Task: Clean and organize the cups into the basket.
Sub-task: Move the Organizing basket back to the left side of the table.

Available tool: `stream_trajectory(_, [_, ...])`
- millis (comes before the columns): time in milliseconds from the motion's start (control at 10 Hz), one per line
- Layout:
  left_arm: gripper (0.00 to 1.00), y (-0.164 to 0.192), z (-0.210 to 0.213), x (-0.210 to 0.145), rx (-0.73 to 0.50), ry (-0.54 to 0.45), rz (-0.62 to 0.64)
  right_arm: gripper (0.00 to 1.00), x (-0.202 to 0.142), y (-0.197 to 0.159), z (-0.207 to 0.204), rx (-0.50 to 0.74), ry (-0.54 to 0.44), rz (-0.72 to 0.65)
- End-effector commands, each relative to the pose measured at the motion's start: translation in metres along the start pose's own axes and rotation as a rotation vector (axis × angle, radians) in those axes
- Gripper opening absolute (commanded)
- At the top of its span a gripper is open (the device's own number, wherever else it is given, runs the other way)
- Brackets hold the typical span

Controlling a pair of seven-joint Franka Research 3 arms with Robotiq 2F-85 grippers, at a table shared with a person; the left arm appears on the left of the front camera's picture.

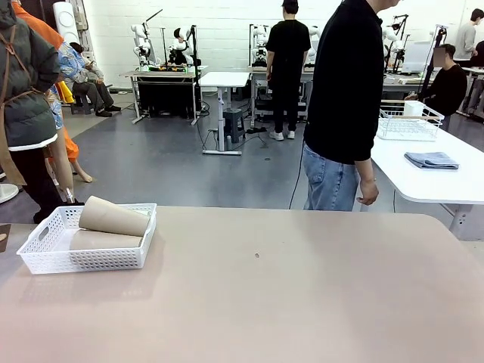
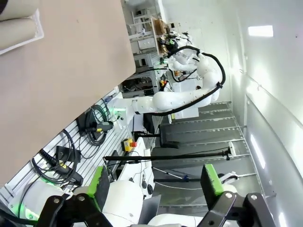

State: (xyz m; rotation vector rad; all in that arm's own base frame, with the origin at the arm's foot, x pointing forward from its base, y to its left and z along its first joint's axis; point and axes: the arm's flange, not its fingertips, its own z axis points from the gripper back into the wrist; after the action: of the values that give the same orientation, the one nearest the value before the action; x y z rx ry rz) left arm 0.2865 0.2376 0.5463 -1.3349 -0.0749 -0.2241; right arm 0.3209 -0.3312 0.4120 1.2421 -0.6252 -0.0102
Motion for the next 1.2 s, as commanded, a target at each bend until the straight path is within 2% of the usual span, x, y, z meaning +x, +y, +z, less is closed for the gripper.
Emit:
stream_trajectory(0, [1.00, -0.002, -0.003, -0.002, 0.047, -0.013, -0.027, 1.00, -0.001, 0.001, 0.000, -0.011, 0.009, -0.001])
stream_trajectory(400, [1.00, -0.004, -0.001, 0.001, 0.031, -0.010, 0.005, 1.00, -0.001, 0.001, 0.000, -0.011, 0.009, -0.001])
stream_trajectory(600, [1.00, 0.027, 0.042, -0.009, -0.041, -0.257, -0.027, 1.00, -0.001, 0.001, 0.000, -0.011, 0.009, -0.001])
stream_trajectory(800, [1.00, 0.057, 0.081, -0.022, -0.107, -0.389, 0.007, 1.00, -0.001, 0.001, 0.000, -0.011, 0.009, -0.001])
stream_trajectory(900, [1.00, 0.067, 0.096, -0.027, -0.136, -0.392, 0.038, 1.00, -0.001, 0.001, 0.000, -0.011, 0.009, -0.001])
stream_trajectory(1100, [1.00, 0.078, 0.121, -0.036, -0.076, -0.470, 0.052, 1.00, -0.001, 0.001, 0.000, -0.011, 0.009, -0.001])
